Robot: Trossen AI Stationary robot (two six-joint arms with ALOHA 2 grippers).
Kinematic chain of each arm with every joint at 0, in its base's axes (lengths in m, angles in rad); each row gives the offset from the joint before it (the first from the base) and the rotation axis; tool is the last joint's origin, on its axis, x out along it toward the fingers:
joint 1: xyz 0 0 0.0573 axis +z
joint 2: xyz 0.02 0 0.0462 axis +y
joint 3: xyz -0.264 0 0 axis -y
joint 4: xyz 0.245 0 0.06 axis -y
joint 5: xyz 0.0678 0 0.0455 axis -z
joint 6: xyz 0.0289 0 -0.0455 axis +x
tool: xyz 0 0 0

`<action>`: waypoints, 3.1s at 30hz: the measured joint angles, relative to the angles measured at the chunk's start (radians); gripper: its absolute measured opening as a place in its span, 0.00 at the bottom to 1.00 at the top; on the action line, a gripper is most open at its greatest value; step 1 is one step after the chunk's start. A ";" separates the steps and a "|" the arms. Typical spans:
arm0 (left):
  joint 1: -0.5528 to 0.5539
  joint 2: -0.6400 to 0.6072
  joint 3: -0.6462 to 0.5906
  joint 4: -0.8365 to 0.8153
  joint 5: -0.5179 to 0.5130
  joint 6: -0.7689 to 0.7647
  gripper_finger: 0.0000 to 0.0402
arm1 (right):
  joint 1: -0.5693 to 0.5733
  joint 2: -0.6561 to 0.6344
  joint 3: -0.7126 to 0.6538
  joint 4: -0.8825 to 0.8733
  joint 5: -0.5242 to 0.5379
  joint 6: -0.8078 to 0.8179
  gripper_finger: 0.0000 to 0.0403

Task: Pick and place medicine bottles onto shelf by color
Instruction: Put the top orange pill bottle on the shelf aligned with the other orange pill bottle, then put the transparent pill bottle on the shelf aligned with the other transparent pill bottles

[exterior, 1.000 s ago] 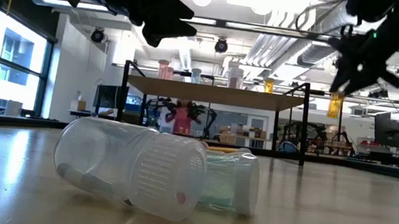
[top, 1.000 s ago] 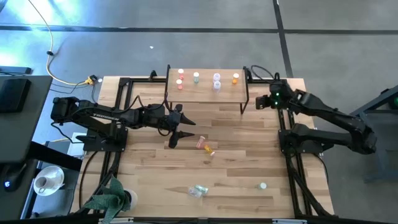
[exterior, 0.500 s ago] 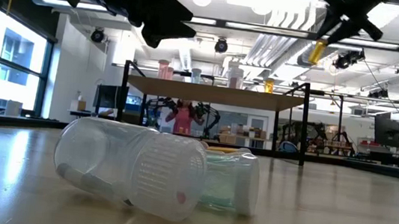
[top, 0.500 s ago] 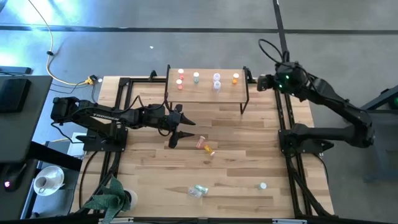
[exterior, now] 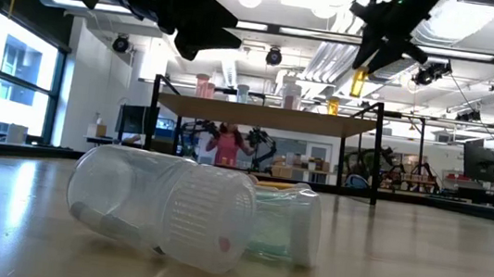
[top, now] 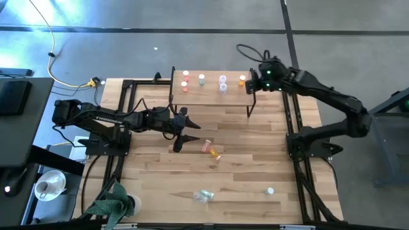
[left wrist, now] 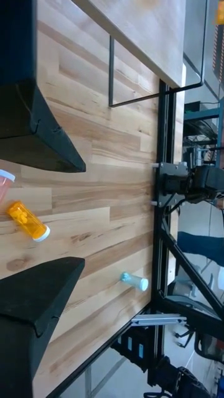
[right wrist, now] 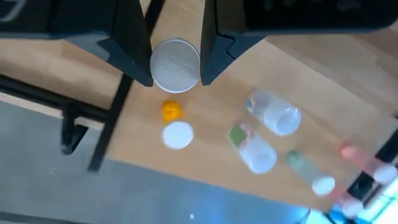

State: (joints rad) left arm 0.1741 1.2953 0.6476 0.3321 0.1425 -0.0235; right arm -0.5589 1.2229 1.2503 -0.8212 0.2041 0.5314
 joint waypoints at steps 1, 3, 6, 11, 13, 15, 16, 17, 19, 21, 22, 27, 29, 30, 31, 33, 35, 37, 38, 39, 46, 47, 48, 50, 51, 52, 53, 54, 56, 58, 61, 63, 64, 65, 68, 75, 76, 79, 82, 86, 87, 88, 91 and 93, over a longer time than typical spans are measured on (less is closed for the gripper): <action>0.000 0.000 0.000 0.000 0.000 0.000 0.55 | 0.005 0.013 0.000 0.003 -0.005 -0.001 0.25; 0.000 0.000 0.000 0.000 0.000 0.000 0.55 | 0.013 0.036 0.000 0.009 -0.011 -0.008 0.25; 0.000 0.000 0.000 0.000 0.000 0.000 0.55 | 0.024 0.066 0.000 0.021 -0.016 -0.009 0.25; 0.000 0.000 0.000 0.000 0.000 0.000 0.55 | 0.037 0.109 0.000 0.034 -0.031 -0.010 0.25; 0.000 0.000 0.000 0.001 0.000 0.000 0.55 | 0.038 0.121 0.000 0.034 -0.040 -0.015 0.25; 0.000 0.000 0.000 0.001 0.000 0.000 0.55 | 0.038 0.131 0.000 0.035 -0.053 -0.014 0.25; 0.000 0.000 0.000 0.001 0.000 0.000 0.55 | 0.038 0.135 0.000 0.036 -0.058 -0.013 0.25; 0.000 0.000 0.000 0.001 0.000 0.000 0.55 | 0.038 0.139 0.000 0.036 -0.059 -0.014 0.25; 0.000 0.000 0.000 0.001 0.000 0.000 0.55 | 0.038 0.145 0.000 0.036 -0.058 -0.015 0.25; 0.000 0.000 0.000 0.001 0.000 0.000 0.55 | 0.038 0.152 0.000 0.036 -0.059 -0.016 0.25; 0.000 0.000 0.000 0.001 0.000 0.000 0.55 | 0.038 0.155 0.000 0.036 -0.059 -0.016 0.25; 0.000 0.000 0.000 0.001 0.000 0.000 0.55 | 0.037 0.161 0.000 0.036 -0.053 -0.041 0.25; 0.000 0.000 0.000 0.001 0.000 0.000 0.55 | 0.037 0.161 0.000 0.036 -0.041 -0.043 0.25; 0.000 0.000 0.000 0.001 0.000 0.000 0.55 | 0.037 0.161 0.000 0.035 -0.033 -0.043 0.25; 0.000 0.000 0.000 0.001 0.000 0.000 0.55 | 0.037 0.161 0.000 0.035 -0.024 -0.043 0.25; 0.000 0.000 0.000 0.001 0.000 0.000 0.55 | 0.036 0.161 0.000 0.035 -0.019 -0.055 0.25; 0.000 0.000 0.000 0.001 0.000 0.000 0.55 | 0.036 0.161 0.000 0.035 -0.018 -0.063 0.25; 0.000 0.000 0.000 0.001 0.000 0.000 0.55 | 0.036 0.161 0.000 0.035 -0.018 -0.062 0.25; 0.000 0.000 0.000 0.001 0.000 0.000 0.55 | 0.036 0.161 0.000 0.034 -0.019 -0.062 0.25; 0.000 0.000 0.000 0.001 0.000 0.000 0.55 | 0.036 0.161 0.000 0.033 -0.020 -0.062 0.25; 0.000 0.000 0.000 0.001 0.000 0.000 0.55 | 0.037 0.181 0.002 0.044 -0.025 -0.062 0.25; 0.000 0.000 0.000 0.001 0.000 0.000 0.55 | 0.037 0.182 0.002 0.044 -0.022 -0.061 0.25; 0.000 0.000 0.000 0.001 0.000 0.000 0.55 | 0.037 0.183 0.002 0.045 -0.022 -0.061 0.25; 0.000 0.000 0.000 0.000 0.000 0.000 0.55 | 0.037 0.183 0.002 0.044 -0.022 -0.061 0.25; 0.000 0.000 0.000 0.000 0.000 0.000 0.55 | 0.037 0.183 0.002 0.044 -0.022 -0.059 0.25; 0.000 0.000 0.000 0.000 0.000 0.000 0.55 | 0.037 0.183 0.002 0.044 -0.022 -0.059 0.25; 0.000 0.000 0.000 0.001 0.000 0.000 0.55 | 0.037 0.183 0.002 0.043 -0.022 -0.061 0.25; 0.000 0.000 0.000 0.000 0.000 0.000 0.55 | 0.037 0.183 0.002 0.043 -0.022 -0.062 0.25; 0.000 0.000 0.000 0.000 0.000 0.000 0.55 | 0.037 0.183 0.002 0.043 -0.017 -0.063 0.25; 0.000 0.000 0.000 0.000 0.000 0.000 0.55 | 0.037 0.183 0.002 0.043 -0.013 -0.066 0.28; 0.000 0.000 0.000 0.000 0.000 0.000 0.55 | 0.037 0.184 -0.001 0.043 -0.011 -0.069 0.35; 0.000 0.000 0.000 0.000 0.000 0.000 0.55 | 0.037 0.187 -0.002 0.050 -0.011 -0.069 0.39; 0.000 0.000 0.000 0.000 0.000 0.000 0.55 | 0.037 0.187 -0.002 0.057 -0.010 -0.069 0.40; 0.000 0.000 0.000 0.000 0.000 0.000 0.55 | 0.037 0.186 -0.002 0.063 -0.010 -0.069 0.41; 0.000 0.000 0.000 -0.001 0.000 0.000 0.55 | 0.037 0.186 -0.002 0.078 -0.010 -0.069 0.43; 0.000 0.000 0.000 -0.004 0.000 0.000 0.55 | 0.036 0.165 -0.002 0.099 -0.009 -0.105 0.43; 0.000 0.000 0.000 -0.005 0.000 0.000 0.55 | 0.035 0.153 -0.002 0.099 -0.006 -0.109 0.43; 0.000 0.000 0.000 -0.007 0.000 0.000 0.55 | 0.035 0.104 -0.002 0.100 -0.002 -0.114 0.43; 0.000 0.000 0.000 -0.007 0.000 0.000 0.55 | 0.036 0.048 -0.002 0.100 -0.003 -0.121 0.43; 0.000 0.000 0.000 -0.007 0.000 0.000 0.55 | 0.060 -0.024 -0.001 0.089 -0.031 -0.141 0.43; 0.000 0.000 0.000 -0.007 0.000 0.000 0.55 | 0.073 -0.040 -0.001 0.079 -0.047 -0.148 0.43; 0.000 0.000 0.000 -0.007 0.000 0.000 0.55 | 0.090 -0.052 -0.001 0.064 -0.063 -0.150 0.43; 0.000 0.000 0.000 -0.021 0.000 0.000 0.55 | 0.163 -0.083 -0.002 0.014 -0.093 -0.184 0.43; 0.000 0.000 0.000 -0.031 0.000 -0.001 0.55 | 0.218 -0.096 -0.007 -0.037 -0.109 -0.200 0.43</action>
State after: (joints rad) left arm 0.1741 1.2953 0.6476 0.3011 0.1425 -0.0241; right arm -0.3410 1.1265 1.2437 -0.8584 0.0953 0.3311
